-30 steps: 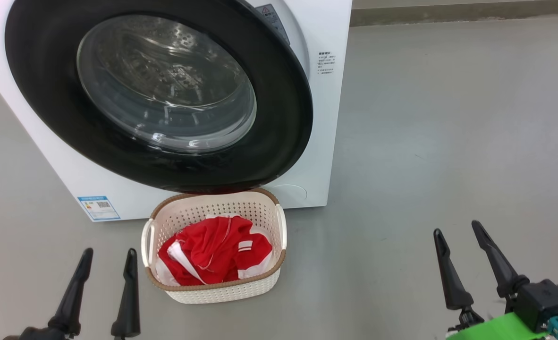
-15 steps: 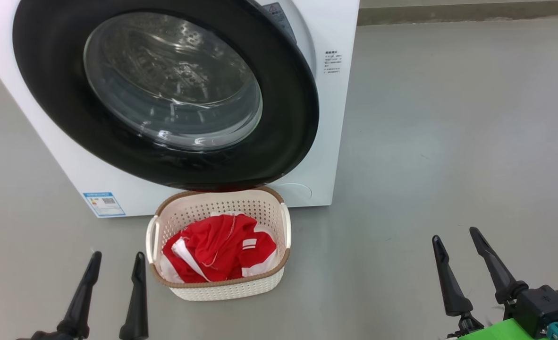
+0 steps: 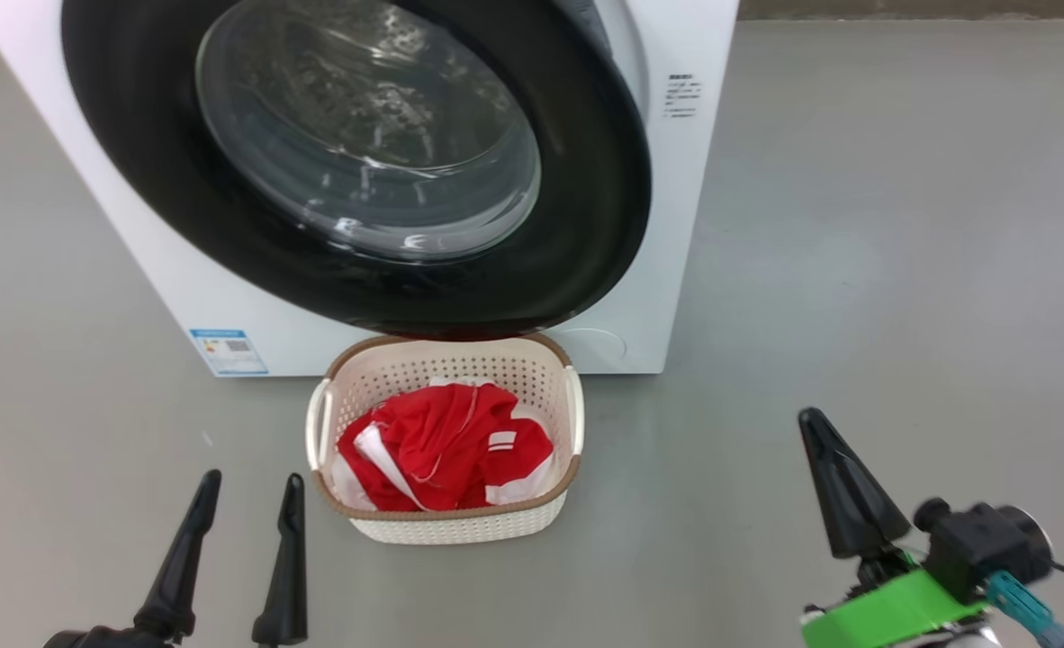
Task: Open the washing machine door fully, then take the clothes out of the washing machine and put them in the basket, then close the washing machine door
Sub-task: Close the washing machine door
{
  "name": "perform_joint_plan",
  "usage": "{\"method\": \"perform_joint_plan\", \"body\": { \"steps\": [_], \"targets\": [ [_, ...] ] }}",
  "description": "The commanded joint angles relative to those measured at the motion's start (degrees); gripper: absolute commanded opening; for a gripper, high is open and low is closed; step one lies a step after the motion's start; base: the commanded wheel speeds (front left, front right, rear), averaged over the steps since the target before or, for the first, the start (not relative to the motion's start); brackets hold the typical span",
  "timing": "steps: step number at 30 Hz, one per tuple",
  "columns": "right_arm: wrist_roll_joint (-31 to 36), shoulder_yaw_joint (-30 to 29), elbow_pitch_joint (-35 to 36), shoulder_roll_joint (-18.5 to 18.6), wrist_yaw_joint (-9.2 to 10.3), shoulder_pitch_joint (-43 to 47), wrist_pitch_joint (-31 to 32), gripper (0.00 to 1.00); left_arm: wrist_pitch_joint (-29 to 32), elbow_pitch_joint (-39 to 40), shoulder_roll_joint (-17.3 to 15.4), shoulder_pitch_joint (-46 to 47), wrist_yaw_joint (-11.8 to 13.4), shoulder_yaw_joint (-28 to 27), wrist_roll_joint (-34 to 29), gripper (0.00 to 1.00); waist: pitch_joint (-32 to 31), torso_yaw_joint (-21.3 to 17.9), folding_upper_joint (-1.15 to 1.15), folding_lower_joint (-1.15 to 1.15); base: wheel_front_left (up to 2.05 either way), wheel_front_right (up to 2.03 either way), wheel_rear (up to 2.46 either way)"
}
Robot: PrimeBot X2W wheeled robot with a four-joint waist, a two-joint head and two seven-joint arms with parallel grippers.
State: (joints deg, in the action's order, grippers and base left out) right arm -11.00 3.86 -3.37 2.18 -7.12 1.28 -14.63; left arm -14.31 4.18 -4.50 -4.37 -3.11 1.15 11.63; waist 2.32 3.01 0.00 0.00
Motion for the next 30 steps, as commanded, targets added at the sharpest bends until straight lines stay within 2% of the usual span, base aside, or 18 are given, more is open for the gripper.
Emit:
{"method": "perform_joint_plan", "body": {
  "steps": [1,13,30],
  "targets": [
    [0.0,2.1,0.2,0.7,-0.36,-3.7,-0.4,0.0,-0.7,1.7,0.1,2.9,-0.3,-1.6,-0.4,1.0,0.5,0.9,0.0,0.0,0.0,0.0,0.0],
    [1.6,5.2,-9.1,0.7,-0.36,-17.6,-0.4,0.0,-0.7,2.3,0.7,5.0,-1.4,0.3,-1.0,1.0,3.9,3.8,0.0,0.0,0.0,0.0,0.0],
    [2.4,7.1,-21.1,0.7,-0.36,-39.2,-0.4,0.0,-0.7,2.2,1.0,11.4,-3.0,2.9,-1.7,1.0,13.5,7.1,0.0,0.0,0.0,0.0,0.0]
  ]
}}
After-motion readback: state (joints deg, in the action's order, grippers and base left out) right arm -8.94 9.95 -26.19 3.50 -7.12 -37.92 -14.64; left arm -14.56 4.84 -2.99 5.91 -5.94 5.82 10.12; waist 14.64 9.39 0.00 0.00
